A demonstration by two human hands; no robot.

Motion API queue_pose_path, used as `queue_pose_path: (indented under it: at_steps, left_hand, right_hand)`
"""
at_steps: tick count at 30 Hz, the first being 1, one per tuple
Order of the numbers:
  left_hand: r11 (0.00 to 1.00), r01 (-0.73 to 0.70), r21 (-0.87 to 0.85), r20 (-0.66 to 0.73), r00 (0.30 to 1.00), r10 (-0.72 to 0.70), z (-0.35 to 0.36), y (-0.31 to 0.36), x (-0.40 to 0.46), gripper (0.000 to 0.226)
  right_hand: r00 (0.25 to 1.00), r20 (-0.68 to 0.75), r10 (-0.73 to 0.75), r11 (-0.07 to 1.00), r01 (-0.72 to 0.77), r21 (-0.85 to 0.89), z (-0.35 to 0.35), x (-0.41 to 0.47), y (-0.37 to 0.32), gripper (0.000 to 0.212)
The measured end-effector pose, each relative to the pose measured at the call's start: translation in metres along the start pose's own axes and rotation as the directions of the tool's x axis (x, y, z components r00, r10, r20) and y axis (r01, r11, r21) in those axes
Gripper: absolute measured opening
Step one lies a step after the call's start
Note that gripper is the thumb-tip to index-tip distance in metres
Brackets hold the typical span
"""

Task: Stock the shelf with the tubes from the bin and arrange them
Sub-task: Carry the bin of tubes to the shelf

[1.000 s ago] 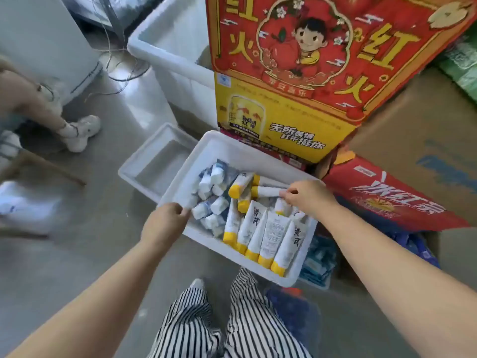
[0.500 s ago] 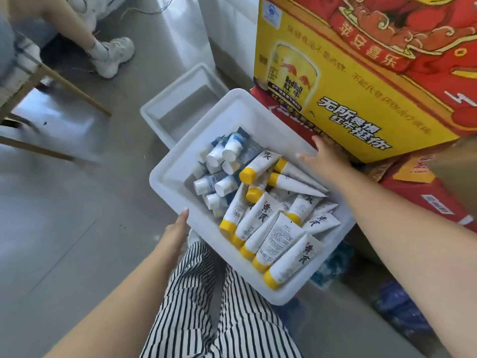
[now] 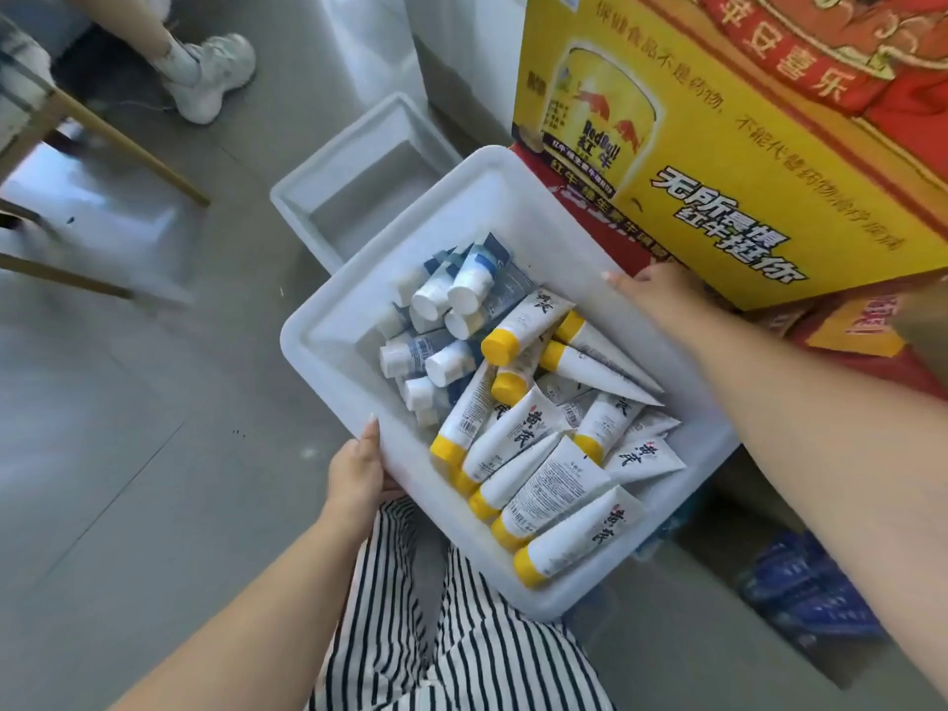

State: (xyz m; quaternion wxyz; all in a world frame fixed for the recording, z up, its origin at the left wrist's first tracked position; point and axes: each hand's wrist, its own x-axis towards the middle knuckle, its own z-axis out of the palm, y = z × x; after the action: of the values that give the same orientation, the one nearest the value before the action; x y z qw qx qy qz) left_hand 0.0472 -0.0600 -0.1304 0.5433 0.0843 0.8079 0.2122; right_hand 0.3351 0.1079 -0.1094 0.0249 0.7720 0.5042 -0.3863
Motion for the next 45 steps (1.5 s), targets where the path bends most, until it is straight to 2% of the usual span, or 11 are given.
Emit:
queue_pose_path:
  at_steps: [5,8,12,15,20,24,27,32,34,40,45]
  left_hand:
    - [0.951,-0.251,0.179,-0.069,0.961,0.267,-0.024,0.026,0.009,0.061]
    - [0.859,-0.383,0.338,-0.019,0.91,0.413,-0.036,0.064,0.015,0.057]
    - [0.723,-0.507,0.47,0.104,0.845,0.525,-0.051,0.115,0.016,0.056]
    - [0.646,-0.595,0.479,0.221,0.794,0.567,-0.062,0.146,0.012,0.056]
    - [0.46,-0.755,0.468,0.428,0.649,0.629,-0.069,0.179,-0.011,0.055]
    - [0.381,-0.808,0.45,0.56,0.587,0.584,-0.069,0.175,-0.036,0.051]
    - [0.349,-0.85,0.395,0.663,0.526,0.532,-0.066,0.154,-0.061,0.044]
    - [0.195,-0.907,0.372,0.814,0.42,0.402,-0.063,0.098,-0.107,0.039]
    - [0.095,-0.931,0.351,0.878,0.363,0.313,-0.066,0.066,-0.13,0.043]
    - [-0.028,-0.965,0.26,0.958,0.254,0.131,-0.098,-0.049,-0.199,0.044]
    - [-0.183,-0.976,0.115,0.991,0.124,-0.042,-0.134,-0.16,-0.254,0.047]
  right_hand:
    - [0.994,-0.099,-0.045,0.999,0.044,-0.012,-0.004,-0.033,0.009,0.056]
    - [0.984,-0.179,0.012,0.999,-0.005,0.041,-0.004,-0.06,0.011,0.057]
    - [0.948,-0.241,0.207,0.975,-0.178,0.136,0.004,-0.121,0.002,0.056]
    - [0.893,-0.271,0.358,0.922,-0.292,0.255,0.019,-0.173,-0.004,0.058]
    - [0.734,-0.297,0.611,0.743,-0.401,0.536,0.062,-0.262,-0.019,0.059]
    - [0.58,-0.242,0.778,0.534,-0.408,0.741,0.115,-0.335,-0.028,0.057]
    - [0.46,-0.174,0.871,0.384,-0.414,0.826,0.155,-0.385,-0.028,0.055]
    - [0.247,-0.097,0.964,0.19,-0.386,0.903,0.222,-0.476,-0.022,0.06]
    - [0.166,-0.041,0.985,0.098,-0.351,0.931,0.255,-0.518,-0.02,0.061]
    - [-0.02,0.098,0.995,-0.1,-0.142,0.985,0.357,-0.641,-0.023,0.06]
    - [-0.186,0.237,0.954,-0.238,0.015,0.971,0.435,-0.741,-0.024,0.062]
